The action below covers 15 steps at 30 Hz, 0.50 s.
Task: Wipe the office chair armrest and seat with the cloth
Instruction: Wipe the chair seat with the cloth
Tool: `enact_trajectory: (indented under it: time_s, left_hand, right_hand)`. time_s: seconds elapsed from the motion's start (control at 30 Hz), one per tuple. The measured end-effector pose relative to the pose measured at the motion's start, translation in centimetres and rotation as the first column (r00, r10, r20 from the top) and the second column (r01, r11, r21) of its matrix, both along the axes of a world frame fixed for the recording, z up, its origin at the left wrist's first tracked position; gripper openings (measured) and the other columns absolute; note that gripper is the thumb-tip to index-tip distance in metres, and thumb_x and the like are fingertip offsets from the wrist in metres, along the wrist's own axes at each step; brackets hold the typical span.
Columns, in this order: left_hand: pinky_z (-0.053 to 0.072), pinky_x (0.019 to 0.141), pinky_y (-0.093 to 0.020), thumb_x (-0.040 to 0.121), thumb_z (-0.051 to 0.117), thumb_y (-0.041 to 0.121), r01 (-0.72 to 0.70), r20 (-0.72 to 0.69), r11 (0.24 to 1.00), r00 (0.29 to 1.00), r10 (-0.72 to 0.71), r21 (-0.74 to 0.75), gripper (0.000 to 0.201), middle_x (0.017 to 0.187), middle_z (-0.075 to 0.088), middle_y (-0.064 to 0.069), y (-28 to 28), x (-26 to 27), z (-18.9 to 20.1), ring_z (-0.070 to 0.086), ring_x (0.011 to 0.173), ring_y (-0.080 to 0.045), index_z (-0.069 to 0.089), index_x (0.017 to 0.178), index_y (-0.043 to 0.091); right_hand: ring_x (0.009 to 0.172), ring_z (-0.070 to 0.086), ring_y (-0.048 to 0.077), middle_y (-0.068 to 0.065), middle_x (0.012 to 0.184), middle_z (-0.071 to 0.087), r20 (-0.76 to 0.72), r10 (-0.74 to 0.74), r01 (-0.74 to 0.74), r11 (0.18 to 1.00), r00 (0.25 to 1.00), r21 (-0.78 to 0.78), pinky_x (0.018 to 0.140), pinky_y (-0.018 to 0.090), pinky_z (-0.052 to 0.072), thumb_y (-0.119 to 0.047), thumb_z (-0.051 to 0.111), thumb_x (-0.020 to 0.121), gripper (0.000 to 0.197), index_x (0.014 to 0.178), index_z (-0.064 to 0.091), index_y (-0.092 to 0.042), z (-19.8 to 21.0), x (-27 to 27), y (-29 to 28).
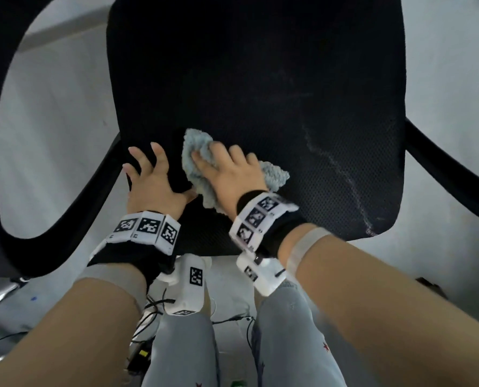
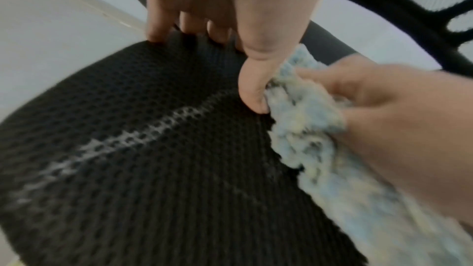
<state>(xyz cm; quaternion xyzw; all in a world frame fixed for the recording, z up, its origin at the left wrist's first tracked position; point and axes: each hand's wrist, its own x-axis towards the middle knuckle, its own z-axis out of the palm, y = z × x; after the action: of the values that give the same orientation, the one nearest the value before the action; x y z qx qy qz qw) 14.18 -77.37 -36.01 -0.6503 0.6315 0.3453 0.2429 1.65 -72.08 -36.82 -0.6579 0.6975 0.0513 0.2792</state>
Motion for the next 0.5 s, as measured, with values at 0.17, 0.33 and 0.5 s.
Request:
enact_trajectory:
  time_s: [0.17, 0.33, 0.5]
  left_hand:
    - [0.015, 0.117, -0.035, 0.075, 0.071, 0.010, -0.115, -0.258, 0.991, 0.961, 0.095, -0.064, 0.100, 0.157, -0.015, 0.000, 1.5, 4.0, 0.2, -0.004, 0.146, -0.018, 0.003, 0.146, 0.032]
    - [0.033, 0.108, -0.033, 0.085, 0.058, 0.011, -0.444, -0.307, 0.893, 0.842, 0.444, 0.076, 0.076, 0.147, 0.039, -0.006, 5.4, 8.2, -0.2, 0.042, 0.132, -0.021, 0.014, 0.146, 0.023]
    - [0.046, 0.097, -0.040, 0.088, 0.053, 0.007, -0.667, -0.335, 0.711, 0.633, 0.698, 0.221, 0.043, 0.124, 0.060, -0.014, 6.8, 9.7, -1.1, 0.059, 0.103, -0.021, 0.050, 0.130, 0.017]
  right_hand:
    - [0.117, 0.034, 0.037, 0.014, 0.141, 0.027, -0.152, -0.301, 0.304, 0.953, 0.941, -0.005, 0.090, 0.050, 0.036, -0.019, 0.041, 0.091, 0.056, 0.142, 0.022, -0.028, 0.5, -7.0, -2.7]
    - [0.125, 0.028, 0.038, 0.016, 0.146, 0.020, -0.201, -0.512, 0.527, 0.850, 0.835, 0.026, 0.099, 0.050, 0.033, -0.006, 0.047, 0.084, 0.071, 0.145, 0.016, -0.025, 1.0, -6.4, -2.7]
    - [0.112, 0.040, 0.037, 0.016, 0.142, 0.033, -0.071, -0.114, 0.119, 0.990, 0.991, 0.078, 0.089, 0.048, 0.037, -0.017, 0.031, 0.088, 0.057, 0.144, 0.021, -0.025, 0.4, 4.3, 2.4]
